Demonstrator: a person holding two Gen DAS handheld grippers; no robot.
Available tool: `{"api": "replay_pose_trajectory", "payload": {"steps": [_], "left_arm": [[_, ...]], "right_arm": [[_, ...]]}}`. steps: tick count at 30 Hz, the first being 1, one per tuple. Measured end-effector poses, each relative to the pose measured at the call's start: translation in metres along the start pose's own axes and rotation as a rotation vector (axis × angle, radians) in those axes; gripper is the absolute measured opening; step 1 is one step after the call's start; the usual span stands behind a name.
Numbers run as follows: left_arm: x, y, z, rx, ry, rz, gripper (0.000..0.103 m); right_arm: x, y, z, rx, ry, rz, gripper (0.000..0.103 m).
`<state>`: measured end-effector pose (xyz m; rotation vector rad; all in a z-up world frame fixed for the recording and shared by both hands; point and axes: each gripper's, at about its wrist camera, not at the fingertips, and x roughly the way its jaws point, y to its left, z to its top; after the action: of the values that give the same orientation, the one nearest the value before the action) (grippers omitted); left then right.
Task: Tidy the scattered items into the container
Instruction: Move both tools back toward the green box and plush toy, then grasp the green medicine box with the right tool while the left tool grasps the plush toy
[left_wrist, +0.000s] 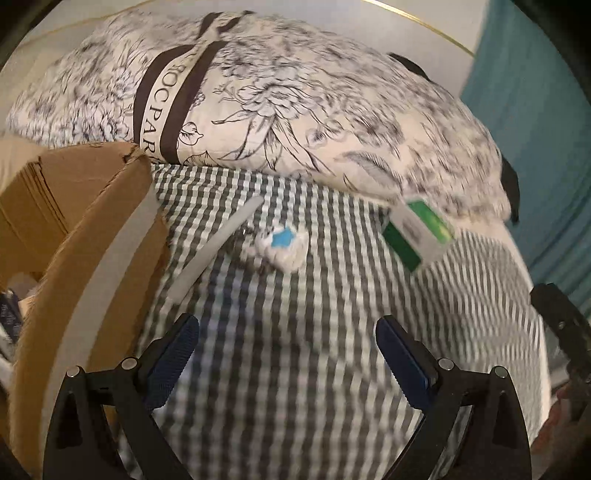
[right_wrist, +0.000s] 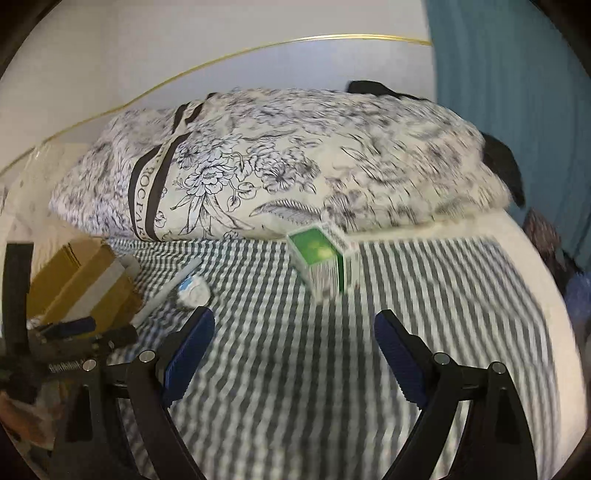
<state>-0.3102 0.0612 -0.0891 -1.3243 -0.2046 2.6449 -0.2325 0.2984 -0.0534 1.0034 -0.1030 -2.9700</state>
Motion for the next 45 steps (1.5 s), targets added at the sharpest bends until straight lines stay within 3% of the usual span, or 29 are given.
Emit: {"api": "replay_pose_trajectory", "payload": {"steps": [4,6,10,12,13,14,16,19,34,40,43,45], "left_arm": [[0.025,-0.004,0.012,-0.049,-0.040,0.100,0.099],[0.038,-0.008,0.016,-0.048,-0.062,0.149,0.099],[0.067,-0.021,0.016,0.024,-0.075,0.234,0.099],[0.080,-0.030,0.017,0.089,-0.114,0.294,0.099],[0.085,-0.033,0.018,0.105,-0.137,0.327,0.099],[0.091,-0.035,0.020,0.108,-0.156,0.352,0.099],[0.104,-0.035,0.021,0.081,-0.166,0.378,0.099],[0.123,-0.036,0.017,0.083,-0.129,0.363,0.099],[0.166,-0.032,0.034,0.123,-0.083,0.427,0.099],[0.175,-0.022,0.035,0.079,-0.059,0.359,0.099],[0.173,-0.021,0.035,0.071,-0.061,0.323,0.083],[0.174,-0.021,0.035,0.084,-0.051,0.311,0.062]], "right_arm": [[0.055,-0.004,0.034,-0.136,0.052,0.046,0.091],[0.087,-0.001,0.038,-0.226,0.075,0.027,0.091],[0.122,0.001,0.019,-0.301,-0.010,-0.076,0.091],[0.123,-0.007,0.002,-0.261,-0.127,-0.043,0.091],[0.128,-0.010,-0.001,-0.274,-0.135,0.013,0.091],[0.139,-0.012,0.000,-0.299,-0.089,0.013,0.091],[0.151,-0.016,0.000,-0.315,-0.054,-0.075,0.091],[0.153,-0.024,0.001,-0.292,-0.058,-0.007,0.091],[0.180,-0.039,0.001,-0.251,-0.050,0.006,0.091],[0.191,-0.052,0.008,-0.172,-0.052,0.100,0.091],[0.193,-0.050,0.008,-0.164,-0.054,0.123,0.091],[0.192,-0.048,0.008,-0.163,-0.060,0.132,0.091]]}}
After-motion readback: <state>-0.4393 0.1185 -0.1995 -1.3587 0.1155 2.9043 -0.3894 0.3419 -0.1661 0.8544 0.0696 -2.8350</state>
